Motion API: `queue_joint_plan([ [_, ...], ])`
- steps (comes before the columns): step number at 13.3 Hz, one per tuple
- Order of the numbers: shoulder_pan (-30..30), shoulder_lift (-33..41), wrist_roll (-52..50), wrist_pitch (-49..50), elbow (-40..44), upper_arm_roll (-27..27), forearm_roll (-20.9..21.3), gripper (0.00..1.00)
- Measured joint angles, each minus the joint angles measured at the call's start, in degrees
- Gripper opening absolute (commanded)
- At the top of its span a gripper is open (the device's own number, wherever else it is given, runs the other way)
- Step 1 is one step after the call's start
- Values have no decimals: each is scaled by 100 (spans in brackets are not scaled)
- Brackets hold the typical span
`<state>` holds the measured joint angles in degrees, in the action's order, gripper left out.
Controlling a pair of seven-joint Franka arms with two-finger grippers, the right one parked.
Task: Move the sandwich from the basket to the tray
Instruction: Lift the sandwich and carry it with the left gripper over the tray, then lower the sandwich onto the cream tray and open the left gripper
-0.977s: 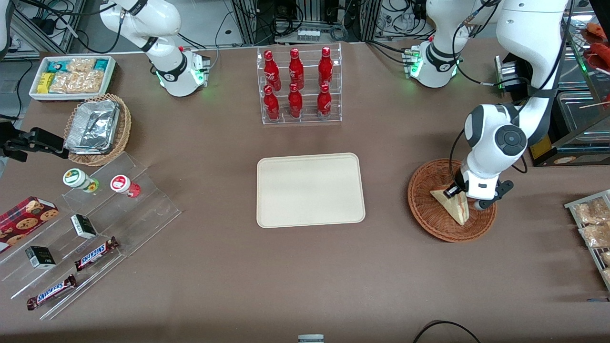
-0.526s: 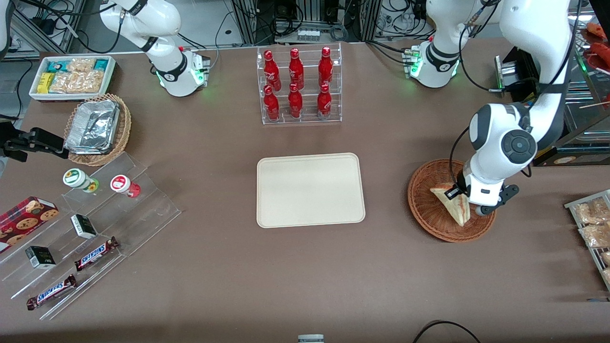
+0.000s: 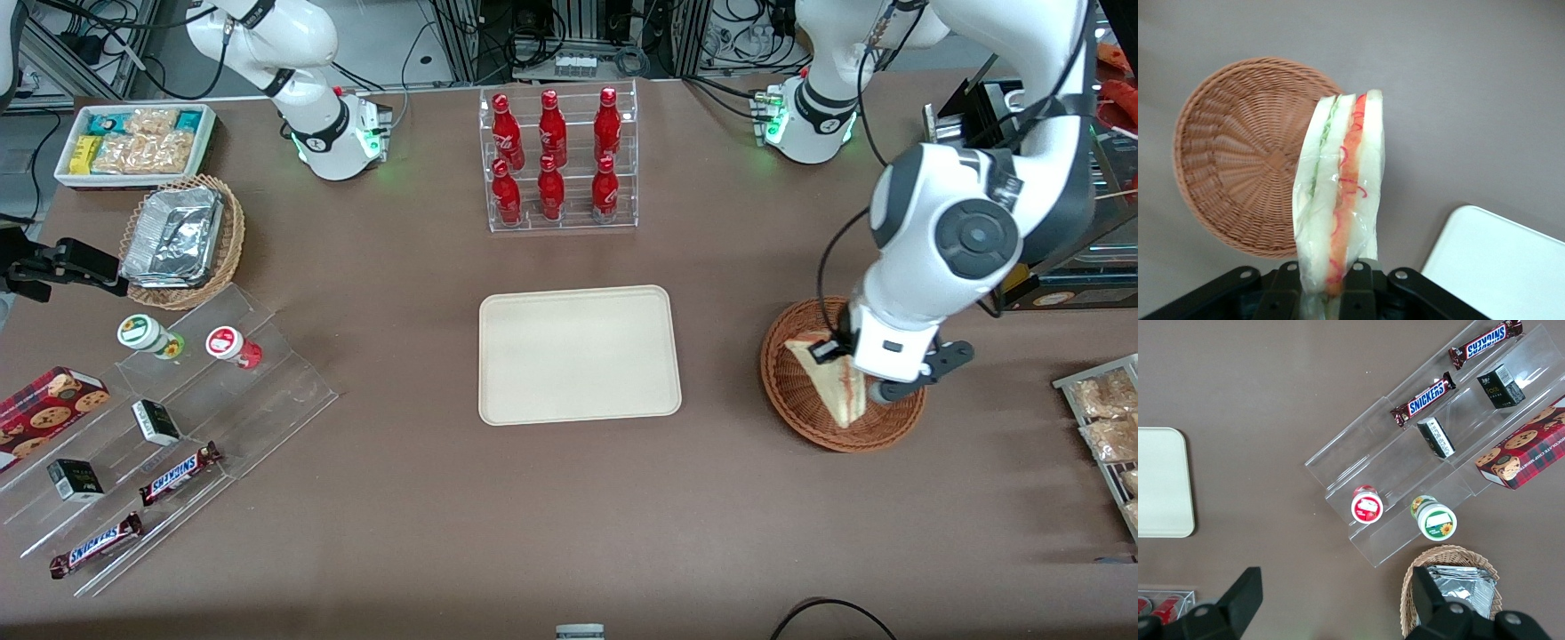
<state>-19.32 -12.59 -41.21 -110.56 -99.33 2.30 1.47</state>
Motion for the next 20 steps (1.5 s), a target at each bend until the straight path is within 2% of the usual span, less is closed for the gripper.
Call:
queue_joint_plan([
  [6,-1048,-575,-44,5,713,-37,-7,0],
  [12,-1971,-1926,-317,-2,1625,-60,-10,0],
  [15,-2296,-2422,-427,-8,1940,-107,-11,0],
  [20,-2544,-2739,-574,-231,2031,-287,-11,0],
])
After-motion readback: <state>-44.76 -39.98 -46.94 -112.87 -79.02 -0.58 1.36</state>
